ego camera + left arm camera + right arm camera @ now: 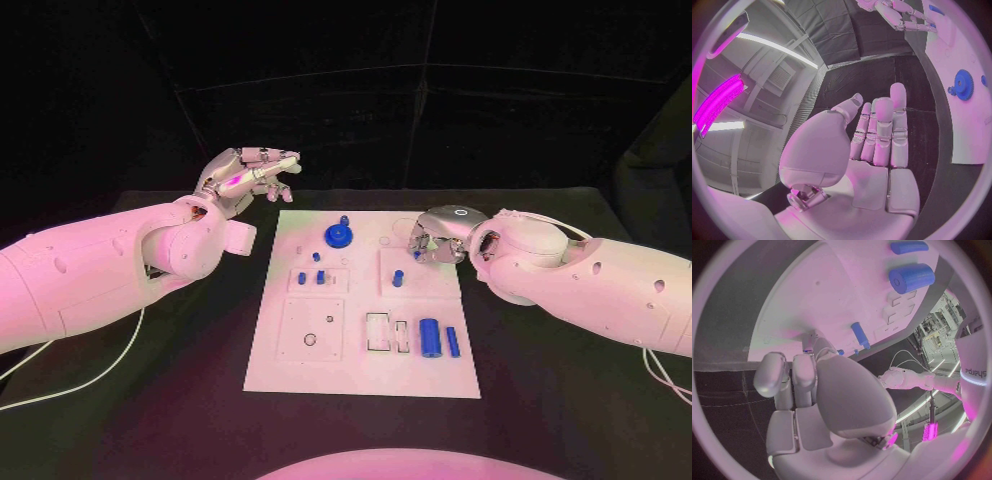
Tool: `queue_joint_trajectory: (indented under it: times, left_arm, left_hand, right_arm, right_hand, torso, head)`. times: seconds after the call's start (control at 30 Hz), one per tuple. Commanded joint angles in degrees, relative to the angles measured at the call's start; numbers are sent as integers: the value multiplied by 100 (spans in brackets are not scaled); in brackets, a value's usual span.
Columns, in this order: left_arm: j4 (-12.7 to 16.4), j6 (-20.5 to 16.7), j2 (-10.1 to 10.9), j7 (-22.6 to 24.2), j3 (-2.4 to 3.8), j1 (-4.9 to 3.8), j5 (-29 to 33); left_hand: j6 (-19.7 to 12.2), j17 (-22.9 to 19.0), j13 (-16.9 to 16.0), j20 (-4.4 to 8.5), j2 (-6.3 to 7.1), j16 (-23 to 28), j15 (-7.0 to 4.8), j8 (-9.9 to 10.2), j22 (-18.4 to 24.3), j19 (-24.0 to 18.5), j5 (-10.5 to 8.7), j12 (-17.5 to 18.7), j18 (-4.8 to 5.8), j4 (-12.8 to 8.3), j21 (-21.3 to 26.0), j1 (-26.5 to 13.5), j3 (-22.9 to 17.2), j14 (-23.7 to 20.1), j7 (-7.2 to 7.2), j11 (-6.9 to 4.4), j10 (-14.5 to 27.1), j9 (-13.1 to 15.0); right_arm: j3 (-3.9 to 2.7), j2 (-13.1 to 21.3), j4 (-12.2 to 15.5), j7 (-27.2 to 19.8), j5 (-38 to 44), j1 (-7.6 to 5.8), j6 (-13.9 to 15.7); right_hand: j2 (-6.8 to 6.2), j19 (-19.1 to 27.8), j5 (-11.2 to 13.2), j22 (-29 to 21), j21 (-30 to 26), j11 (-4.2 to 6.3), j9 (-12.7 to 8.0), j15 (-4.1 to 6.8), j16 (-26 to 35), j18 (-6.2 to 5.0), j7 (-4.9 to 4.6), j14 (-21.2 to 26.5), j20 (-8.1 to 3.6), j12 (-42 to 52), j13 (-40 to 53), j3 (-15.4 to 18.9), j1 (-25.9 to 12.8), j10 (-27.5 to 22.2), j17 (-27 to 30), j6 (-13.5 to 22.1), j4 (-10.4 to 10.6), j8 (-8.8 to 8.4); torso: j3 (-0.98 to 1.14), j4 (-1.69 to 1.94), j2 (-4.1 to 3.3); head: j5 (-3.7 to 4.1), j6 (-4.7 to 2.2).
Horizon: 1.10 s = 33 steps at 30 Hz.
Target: Assemble the parts on the task board
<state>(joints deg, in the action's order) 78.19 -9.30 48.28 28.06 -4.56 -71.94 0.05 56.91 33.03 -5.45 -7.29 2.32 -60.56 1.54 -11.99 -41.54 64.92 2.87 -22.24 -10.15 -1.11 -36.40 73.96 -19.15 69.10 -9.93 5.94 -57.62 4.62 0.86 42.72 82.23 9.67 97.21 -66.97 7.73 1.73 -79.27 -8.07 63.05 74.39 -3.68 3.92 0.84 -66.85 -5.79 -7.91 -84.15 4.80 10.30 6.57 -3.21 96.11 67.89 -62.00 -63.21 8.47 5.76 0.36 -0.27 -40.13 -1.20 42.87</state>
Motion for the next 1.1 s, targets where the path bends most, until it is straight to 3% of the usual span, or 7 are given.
queue_joint_trajectory:
  times: [0.03,0.27,0.5,0.6,0.67,0.93,1.1]
  left_arm:
    - [-1,50,5,17,4,-7,32]
    - [-8,37,8,12,4,-7,32]
    - [-13,34,26,9,4,-8,32]
    - [-24,33,31,0,5,-8,32]
    - [-31,41,33,-16,5,-8,32]
    - [-66,46,28,-71,5,-8,32]
    - [-87,47,25,-82,4,-8,32]
  left_hand:
    - [-33,-11,-2,-4,-8,19,-11,-18,14,-33,3,-25,-35,-12,40,28,21,-44,-3,12,32,-8]
    - [-41,-29,-1,-5,-8,30,-9,-18,20,-32,3,-27,-34,-14,48,31,24,-51,-8,15,39,-10]
    - [-44,-31,0,-5,-9,32,-8,-18,23,-32,3,-27,-33,-15,52,33,25,-53,-10,17,43,-11]
    - [-44,-31,0,-5,-9,32,-8,-18,23,-32,3,-27,-33,-15,52,33,25,-53,-10,17,43,-11]
    - [-44,-31,0,-5,-9,32,-8,-18,23,-32,3,-27,-33,-15,52,33,25,-53,-10,17,43,-11]
    - [-61,-108,4,-10,-10,80,0,-19,41,-33,3,-31,-31,-16,76,35,37,-88,-20,26,65,-15]
    - [-66,-120,5,-11,-12,88,2,-19,44,-34,3,-32,-31,-15,82,35,38,-95,-23,28,70,-17]
  right_arm:
    - [41,-9,12,82,146,49,-31]
    - [40,30,112,56,153,52,251]
    - [37,153,273,126,71,51,458]
    - [35,206,346,137,27,49,515]
    - [34,240,392,140,-8,48,549]
    - [28,410,611,215,-93,42,649]
    - [19,531,833,261,-104,26,775]
  right_hand:
    - [-98,-46,30,23,45,9,-2,43,-34,51,12,-153,4,-48,-37,-147,-40,80,-6,-66,-28,-32]
    - [-247,-57,32,63,76,19,-3,49,-87,55,16,-153,-4,-95,-118,-511,-215,154,-5,-129,-85,-80]
    - [-405,-64,37,93,101,15,-3,44,-133,58,8,-151,-3,-137,-182,-914,-432,194,7,-160,-155,-131]
    - [-434,-63,37,94,103,12,-3,45,-138,57,7,-149,-2,-143,-192,-989,-477,201,14,-165,-167,-139]
    - [-541,-63,43,106,111,13,-1,43,-161,59,10,-143,0,-158,-220,-1263,-630,224,30,-184,-239,-160]
    - [-607,-64,45,117,119,12,0,42,-183,60,10,-142,2,-165,-231,-1445,-744,236,35,-195,-294,-167]
    - [-626,-64,53,119,120,13,1,43,-193,60,10,-141,1,-167,-235,-1531,-783,241,36,-202,-325,-167]
  torso:
    - [1,4,1]
    - [4,0,4]
    - [-10,4,4]
    - [-2,-1,9]
    - [4,-3,5]
    - [-7,0,5]
    - [-3,-4,4]
  head:
    - [-5,9]
    - [-14,13]
    - [-2,5]
    - [-15,6]
    - [-26,1]
    - [-42,-1]
    - [-37,0]
